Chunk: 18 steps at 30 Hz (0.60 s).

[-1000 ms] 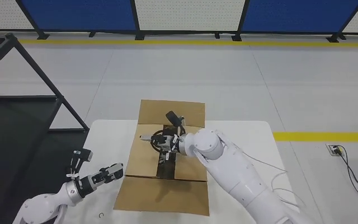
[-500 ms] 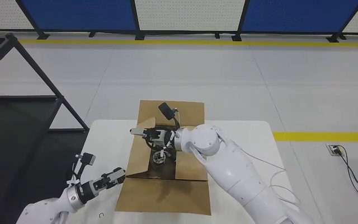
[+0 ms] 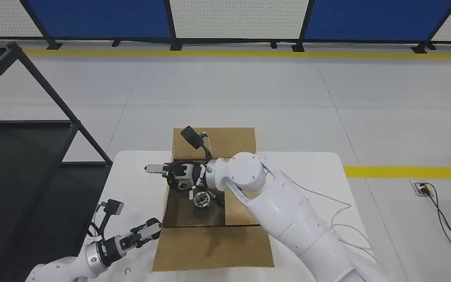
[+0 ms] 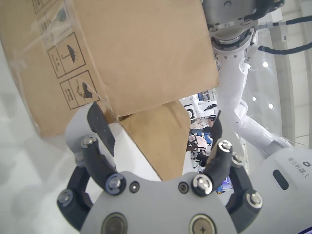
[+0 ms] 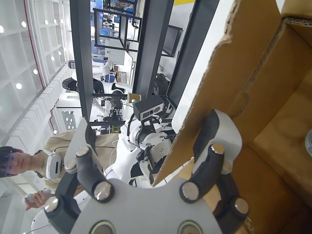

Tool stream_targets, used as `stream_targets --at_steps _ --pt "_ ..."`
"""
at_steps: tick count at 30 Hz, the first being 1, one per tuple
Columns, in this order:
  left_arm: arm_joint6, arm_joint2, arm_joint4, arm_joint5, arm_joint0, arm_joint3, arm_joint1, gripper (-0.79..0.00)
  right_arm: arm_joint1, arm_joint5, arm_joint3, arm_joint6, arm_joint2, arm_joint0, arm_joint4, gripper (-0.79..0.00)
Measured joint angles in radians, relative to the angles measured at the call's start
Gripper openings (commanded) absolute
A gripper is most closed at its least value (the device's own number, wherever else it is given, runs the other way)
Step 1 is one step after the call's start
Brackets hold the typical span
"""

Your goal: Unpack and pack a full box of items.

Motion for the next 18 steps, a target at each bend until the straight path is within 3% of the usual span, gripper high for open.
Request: stream_targets --at_steps 7,13,18 --pt "-0.022 -0.027 0.011 -0.036 0.044 -0.027 0.008 0.0 -0.045 -0.002 0.056 0.02 -0.046 0.044 0.016 0.0" --pt "-0.041 -0.169 -0.045 -0.106 0.111 0.008 0.025 0.0 -0.092 -0.029 0.137 0.004 -0.07 0.079 0.058 0.0" --pt "0.004 -0.281 -0.18 -0.1 0.151 0.048 0.031 0.0 -0.134 -0.056 0.214 -0.04 -0.083 0.095 0.097 0.0"
